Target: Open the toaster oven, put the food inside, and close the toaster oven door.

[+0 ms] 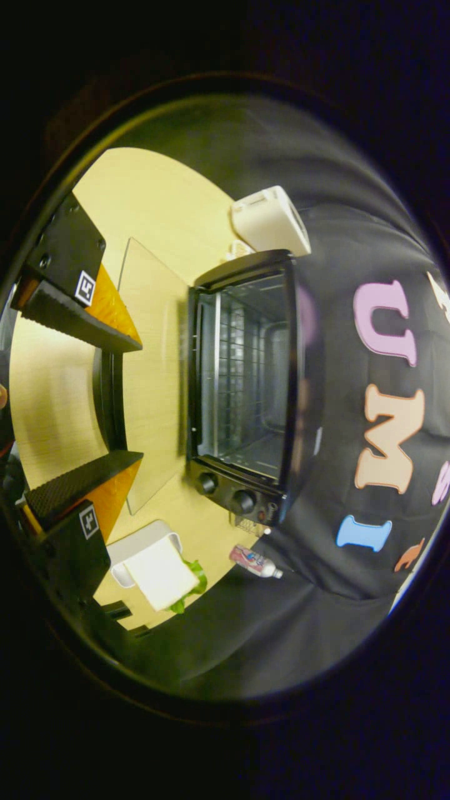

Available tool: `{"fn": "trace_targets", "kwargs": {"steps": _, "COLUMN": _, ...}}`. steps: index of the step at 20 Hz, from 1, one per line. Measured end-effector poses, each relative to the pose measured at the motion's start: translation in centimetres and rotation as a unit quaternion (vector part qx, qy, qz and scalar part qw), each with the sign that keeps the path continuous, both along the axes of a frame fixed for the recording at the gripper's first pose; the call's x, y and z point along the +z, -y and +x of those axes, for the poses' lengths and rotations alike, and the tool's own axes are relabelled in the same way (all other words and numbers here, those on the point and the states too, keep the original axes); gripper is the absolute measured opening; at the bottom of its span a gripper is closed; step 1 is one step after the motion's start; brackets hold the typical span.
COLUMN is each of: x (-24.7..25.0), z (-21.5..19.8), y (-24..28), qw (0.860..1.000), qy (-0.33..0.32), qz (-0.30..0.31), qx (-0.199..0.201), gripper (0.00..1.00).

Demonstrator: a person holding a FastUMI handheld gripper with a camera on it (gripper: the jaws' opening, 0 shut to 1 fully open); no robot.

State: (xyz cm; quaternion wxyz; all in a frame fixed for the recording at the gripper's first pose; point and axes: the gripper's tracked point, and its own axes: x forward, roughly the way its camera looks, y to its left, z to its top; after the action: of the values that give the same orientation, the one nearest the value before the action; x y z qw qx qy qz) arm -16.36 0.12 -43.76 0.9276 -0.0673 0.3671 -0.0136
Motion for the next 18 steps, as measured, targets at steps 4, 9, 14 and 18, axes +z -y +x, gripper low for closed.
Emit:
{"fn": "trace_targets", "kwargs": {"steps": 4, "x": -2.0, "z": 0.4, "y": -0.6, "qw": 1.0, "qy": -0.017, "qz": 0.017, "qx": -0.002, "gripper": 0.99}}
{"fn": "trace_targets", "kwargs": {"steps": 9, "x": -4.0, "z": 0.1, "y": -0.4, "qw": 0.999, "qy": -0.041, "qz": 0.024, "qx": -0.008, "gripper": 0.99}}
{"fn": "trace_targets", "kwargs": {"steps": 14, "x": -4.3, "z": 0.3, "y": 0.0, "qw": 0.998, "qy": -0.041, "qz": 0.035, "qx": -0.014, "gripper": 0.99}}
{"fn": "trace_targets", "kwargs": {"steps": 18, "x": -4.3, "z": 0.5, "y": 0.2, "qw": 0.998, "qy": -0.044, "qz": 0.036, "qx": -0.012, "gripper": 0.99}}
